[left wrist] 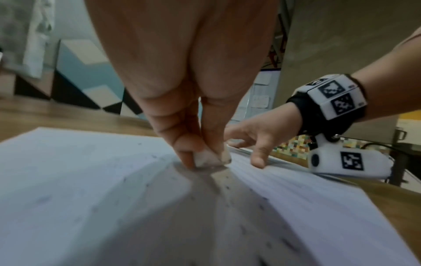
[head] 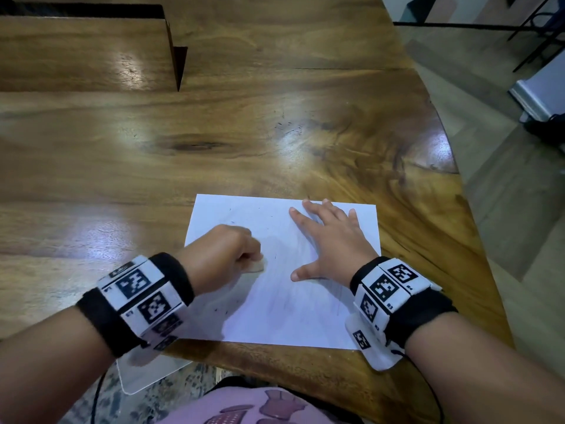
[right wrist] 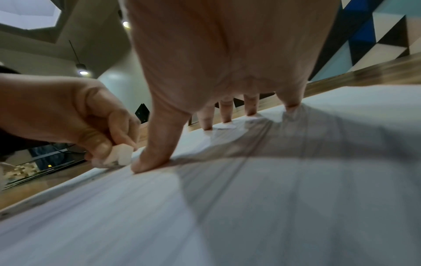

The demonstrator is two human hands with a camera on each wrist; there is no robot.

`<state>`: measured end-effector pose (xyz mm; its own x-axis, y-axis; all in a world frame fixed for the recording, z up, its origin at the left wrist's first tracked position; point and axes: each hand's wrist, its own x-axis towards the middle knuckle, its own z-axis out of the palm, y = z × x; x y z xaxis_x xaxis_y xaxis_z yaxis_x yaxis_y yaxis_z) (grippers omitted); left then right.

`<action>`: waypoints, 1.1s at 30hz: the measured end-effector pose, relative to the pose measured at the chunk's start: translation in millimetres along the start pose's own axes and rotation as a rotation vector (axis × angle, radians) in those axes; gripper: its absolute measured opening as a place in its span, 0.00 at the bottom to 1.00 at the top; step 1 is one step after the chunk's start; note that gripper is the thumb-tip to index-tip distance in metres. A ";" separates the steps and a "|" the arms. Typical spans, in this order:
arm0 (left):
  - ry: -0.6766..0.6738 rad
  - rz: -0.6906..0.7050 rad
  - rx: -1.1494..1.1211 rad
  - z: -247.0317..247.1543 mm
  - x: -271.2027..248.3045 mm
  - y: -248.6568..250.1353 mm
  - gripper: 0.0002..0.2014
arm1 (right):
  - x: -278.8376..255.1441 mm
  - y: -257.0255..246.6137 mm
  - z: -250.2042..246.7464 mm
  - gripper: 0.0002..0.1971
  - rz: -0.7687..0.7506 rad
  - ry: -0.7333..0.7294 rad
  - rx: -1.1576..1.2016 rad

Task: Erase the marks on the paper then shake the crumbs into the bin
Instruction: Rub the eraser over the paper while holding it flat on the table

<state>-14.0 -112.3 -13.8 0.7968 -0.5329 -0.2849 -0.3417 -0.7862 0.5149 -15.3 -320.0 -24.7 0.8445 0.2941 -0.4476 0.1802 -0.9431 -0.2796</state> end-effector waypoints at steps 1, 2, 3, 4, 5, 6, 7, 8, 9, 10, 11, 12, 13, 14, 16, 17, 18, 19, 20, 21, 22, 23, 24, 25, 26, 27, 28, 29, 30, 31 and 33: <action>0.021 -0.003 -0.001 -0.5 2.9 0.2 0.06 | 0.3 -0.3 0.1 0.57 0.001 0.006 0.010; 0.067 -0.005 -0.003 -2.5 10.4 2.8 0.05 | 0.8 -0.6 0.2 0.58 0.003 0.010 0.017; 0.117 -0.005 -0.001 -4.3 21.2 6.1 0.05 | 0.8 -1.0 0.2 0.58 0.007 0.013 0.020; 0.160 -0.003 0.001 -6.5 34.8 9.7 0.06 | 0.8 -1.0 0.1 0.58 0.010 0.016 0.019; 0.195 -0.008 -0.002 -9.2 48.1 13.6 0.07 | 0.7 -0.8 -0.1 0.58 0.012 0.017 0.014; 0.220 -0.019 -0.006 -11.7 59.1 16.8 0.08 | 0.6 -0.6 -0.1 0.58 0.011 0.015 0.006; 0.232 -0.028 -0.004 -13.6 66.6 18.7 0.09 | 0.3 -0.6 -0.1 0.58 0.010 0.012 0.001; 0.227 -0.028 0.004 -14.1 69.4 18.9 0.09 | -0.2 -0.5 -0.2 0.58 0.009 0.010 -0.001; 0.204 -0.010 0.014 -13.3 65.6 18.4 0.08 | -0.2 -0.5 0.0 0.58 0.008 0.009 -0.001; 0.162 0.022 0.022 -11.3 56.9 16.8 0.07 | -0.1 -0.4 0.0 0.58 0.007 0.008 0.000; 0.102 0.053 0.031 -8.0 45.9 14.8 0.07 | 0.2 -0.5 -0.1 0.58 0.006 0.007 0.000; 0.034 0.075 0.036 -4.6 33.6 13.2 0.08 | 0.2 -0.2 0.1 0.58 0.004 0.005 -0.002; -0.022 0.083 0.038 -2.5 24.5 12.3 0.08 | 0.3 0.0 0.2 0.58 0.001 0.005 -0.004; -0.040 0.081 0.033 -1.7 20.4 11.3 0.08 | 0.4 0.1 0.4 0.58 0.000 0.006 -0.004; 0.041 0.053 0.029 -5.5 30.1 13.9 0.08 | 0.1 0.1 0.7 0.58 -0.002 0.007 -0.003; 0.106 0.039 0.036 -9.1 41.6 16.2 0.09 | 0.0 0.3 0.6 0.58 -0.002 0.008 -0.004; 0.167 0.028 0.036 -12.3 53.9 18.5 0.09 | 0.0 0.7 0.8 0.58 0.000 0.008 -0.009; 0.209 0.019 0.028 -14.9 63.2 20.8 0.08 | 0.3 1.0 1.1 0.58 0.001 0.007 -0.017; 0.219 0.014 0.028 -15.8 68.7 21.4 0.07 | 0.5 1.1 1.0 0.58 0.001 0.006 -0.023; 0.198 0.020 0.038 -15.4 68.2 20.4 0.05 | 0.7 1.1 0.9 0.58 0.001 0.005 -0.027; 0.158 0.046 0.049 -12.4 61.4 18.0 0.05 | 0.6 1.0 0.9 0.58 0.000 0.002 -0.028; 0.102 0.075 0.061 -8.7 50.6 15.6 0.05 | 0.7 1.2 0.8 0.58 -0.002 0.004 -0.026; 0.039 0.100 0.063 -4.7 38.2 12.8 0.05 | 0.7 1.3 0.7 0.58 -0.003 0.005 -0.022; -0.033 0.114 0.056 -2.4 26.2 12.0 0.05 | 0.5 1.5 0.4 0.58 -0.005 0.003 -0.020; -0.090 0.115 0.045 -0.8 19.5 10.9 0.05 | 0.3 1.6 -0.3 0.59 -0.009 -0.005 -0.022; -0.102 0.108 0.035 -0.6 18.6 9.5 0.04 | 0.2 1.8 -0.9 0.59 -0.014 -0.014 -0.026; -0.066 0.094 0.031 -2.6 22.7 9.4 0.04 | 0.3 2.2 -1.5 0.60 -0.018 -0.024 -0.032; -0.008 0.076 0.037 -4.9 30.6 9.6 0.05 | -0.1 2.4 -2.2 0.61 -0.020 -0.032 -0.038; 0.053 0.058 0.051 -7.0 40.3 10.2 0.06 | -0.4 2.7 -2.7 0.62 -0.020 -0.037 -0.044; 0.101 0.048 0.065 -9.1 48.2 12.3 0.07 | -0.5 2.9 -2.8 0.62 -0.019 -0.037 -0.049; 0.119 0.059 0.062 -6.6 50.7 17.2 0.06 | -0.6 2.9 -2.8 0.62 -0.018 -0.037 -0.053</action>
<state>23.8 -150.8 -14.1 0.8263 -0.5412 -0.1560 -0.4172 -0.7741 0.4761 -13.9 -323.3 -22.8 0.8218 0.3162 -0.4741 0.2228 -0.9440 -0.2433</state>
